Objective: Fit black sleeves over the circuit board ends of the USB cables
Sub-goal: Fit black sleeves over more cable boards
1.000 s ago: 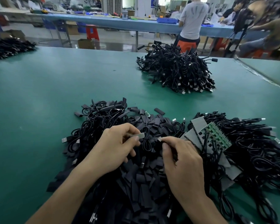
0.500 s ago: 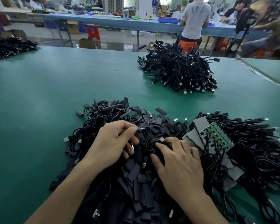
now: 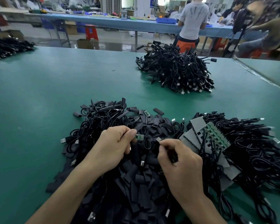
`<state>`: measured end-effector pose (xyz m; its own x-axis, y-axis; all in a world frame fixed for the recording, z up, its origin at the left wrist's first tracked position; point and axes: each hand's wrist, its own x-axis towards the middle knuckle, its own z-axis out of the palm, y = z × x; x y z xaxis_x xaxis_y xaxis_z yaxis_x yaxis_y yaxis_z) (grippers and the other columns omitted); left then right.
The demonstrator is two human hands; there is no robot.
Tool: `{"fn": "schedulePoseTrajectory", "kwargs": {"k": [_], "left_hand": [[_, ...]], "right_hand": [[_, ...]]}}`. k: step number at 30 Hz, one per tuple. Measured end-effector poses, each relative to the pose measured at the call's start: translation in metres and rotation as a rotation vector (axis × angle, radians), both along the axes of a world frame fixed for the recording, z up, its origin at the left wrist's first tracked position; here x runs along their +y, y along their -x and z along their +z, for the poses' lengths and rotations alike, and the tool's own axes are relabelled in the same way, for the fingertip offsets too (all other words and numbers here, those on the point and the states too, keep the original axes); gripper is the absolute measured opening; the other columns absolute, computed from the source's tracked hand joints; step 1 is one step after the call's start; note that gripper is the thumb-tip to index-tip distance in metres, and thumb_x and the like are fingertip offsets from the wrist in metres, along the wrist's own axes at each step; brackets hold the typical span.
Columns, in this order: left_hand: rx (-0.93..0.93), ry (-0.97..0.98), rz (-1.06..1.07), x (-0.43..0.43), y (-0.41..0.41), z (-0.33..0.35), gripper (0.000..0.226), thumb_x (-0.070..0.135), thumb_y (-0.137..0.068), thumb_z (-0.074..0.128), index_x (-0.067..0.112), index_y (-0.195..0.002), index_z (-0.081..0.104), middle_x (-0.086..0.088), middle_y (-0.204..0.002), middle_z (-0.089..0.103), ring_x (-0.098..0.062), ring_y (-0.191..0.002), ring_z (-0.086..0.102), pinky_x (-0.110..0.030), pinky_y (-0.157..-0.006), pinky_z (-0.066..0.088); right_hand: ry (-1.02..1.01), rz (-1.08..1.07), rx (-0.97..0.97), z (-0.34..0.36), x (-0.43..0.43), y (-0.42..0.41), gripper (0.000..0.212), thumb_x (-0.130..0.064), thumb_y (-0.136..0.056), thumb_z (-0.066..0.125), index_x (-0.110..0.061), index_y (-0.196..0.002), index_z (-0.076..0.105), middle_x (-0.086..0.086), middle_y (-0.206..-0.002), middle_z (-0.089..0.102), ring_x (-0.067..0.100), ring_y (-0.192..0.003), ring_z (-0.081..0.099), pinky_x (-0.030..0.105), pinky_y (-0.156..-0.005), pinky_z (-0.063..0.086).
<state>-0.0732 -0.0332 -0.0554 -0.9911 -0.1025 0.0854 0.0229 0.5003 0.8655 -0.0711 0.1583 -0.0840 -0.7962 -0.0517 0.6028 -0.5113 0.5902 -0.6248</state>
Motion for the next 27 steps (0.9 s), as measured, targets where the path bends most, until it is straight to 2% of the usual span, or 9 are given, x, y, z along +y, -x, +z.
{"fn": "schedulePoseTrajectory", "kwargs": {"k": [2, 4, 7, 11, 13, 16, 19, 22, 27], "left_hand": [[-0.019, 0.03, -0.034, -0.001, 0.001, -0.002, 0.033, 0.037, -0.101, 0.049, 0.028, -0.072, 0.061, 0.01, -0.049, 0.053, -0.004, -0.042, 0.04, -0.019, -0.045, 0.035], [-0.06, 0.071, -0.072, -0.002, 0.001, -0.004, 0.025, 0.04, -0.1, 0.049, 0.029, -0.082, 0.061, 0.012, -0.052, 0.049, -0.005, -0.047, 0.039, -0.019, -0.046, 0.034], [-0.095, 0.088, -0.113, -0.002, 0.001, -0.005, 0.017, 0.038, -0.1, 0.05, 0.031, -0.088, 0.059, 0.012, -0.055, 0.049, -0.005, -0.05, 0.04, -0.023, -0.047, 0.034], [-0.034, 0.092, -0.1, -0.003, 0.0, -0.003, 0.025, 0.035, -0.102, 0.048, 0.034, -0.086, 0.068, 0.012, -0.062, 0.058, -0.007, -0.057, 0.049, -0.035, -0.056, 0.044], [-0.043, 0.079, -0.147, -0.001, 0.0, -0.002, 0.028, 0.034, -0.103, 0.048, 0.035, -0.084, 0.069, 0.012, -0.064, 0.061, -0.008, -0.055, 0.048, -0.035, -0.054, 0.043], [-0.069, -0.012, -0.19, 0.003, -0.001, 0.0, 0.03, 0.032, -0.103, 0.046, 0.028, -0.078, 0.064, 0.009, -0.06, 0.06, -0.007, -0.048, 0.044, -0.026, -0.048, 0.038], [-0.053, -0.105, -0.228, 0.006, -0.003, 0.002, 0.033, 0.039, -0.101, 0.049, 0.018, -0.077, 0.059, 0.011, -0.052, 0.052, -0.003, -0.044, 0.041, -0.016, -0.045, 0.035], [-0.037, -0.13, -0.27, 0.007, -0.005, 0.003, 0.038, 0.049, -0.085, 0.062, 0.012, -0.086, 0.052, 0.015, -0.07, 0.061, -0.004, -0.057, 0.043, -0.016, -0.055, 0.04], [-0.006, -0.166, -0.257, 0.005, -0.005, 0.002, 0.035, 0.02, -0.089, 0.073, 0.016, -0.079, 0.04, 0.005, -0.089, 0.073, -0.001, -0.062, 0.046, -0.015, -0.061, 0.043]], "right_hand": [[0.031, 0.025, -0.013, 0.0, 0.002, 0.0, 0.011, -0.028, -0.089, 0.06, -0.026, -0.099, 0.066, -0.019, -0.087, 0.067, 0.004, -0.078, 0.065, 0.034, -0.068, 0.057], [-0.03, 0.055, -0.021, 0.0, 0.003, 0.0, 0.029, -0.02, -0.09, 0.06, -0.031, -0.116, 0.064, -0.021, -0.094, 0.063, 0.001, -0.083, 0.062, 0.024, -0.071, 0.055], [-0.239, 0.072, -0.034, -0.001, 0.003, 0.0, 0.046, -0.008, -0.092, 0.06, -0.033, -0.131, 0.06, -0.017, -0.093, 0.053, 0.004, -0.076, 0.052, 0.015, -0.059, 0.044], [-0.221, 0.034, -0.016, -0.003, 0.003, 0.002, 0.029, -0.009, -0.09, 0.067, -0.024, -0.114, 0.072, -0.014, -0.091, 0.054, 0.002, -0.074, 0.053, 0.012, -0.059, 0.043], [-0.053, 0.063, 0.042, -0.003, 0.004, 0.002, 0.015, -0.014, -0.09, 0.068, -0.02, -0.102, 0.073, -0.013, -0.091, 0.062, -0.001, -0.082, 0.059, 0.011, -0.071, 0.047], [0.077, 0.12, 0.081, -0.002, 0.005, 0.003, 0.006, -0.019, -0.084, 0.072, -0.021, -0.09, 0.072, -0.014, -0.086, 0.068, 0.0, -0.082, 0.064, 0.013, -0.072, 0.049], [0.144, 0.197, 0.055, -0.002, 0.004, 0.003, 0.007, -0.022, -0.081, 0.075, -0.023, -0.088, 0.074, -0.017, -0.085, 0.07, 0.001, -0.081, 0.068, 0.016, -0.072, 0.052], [0.195, 0.255, 0.004, 0.001, 0.004, 0.002, 0.008, -0.026, -0.083, 0.075, -0.026, -0.091, 0.073, -0.018, -0.085, 0.071, 0.003, -0.08, 0.069, 0.017, -0.07, 0.053], [0.224, 0.264, -0.035, 0.002, 0.005, 0.002, 0.01, -0.033, -0.085, 0.07, -0.031, -0.095, 0.07, -0.018, -0.087, 0.07, 0.003, -0.08, 0.067, 0.014, -0.07, 0.05]]}}
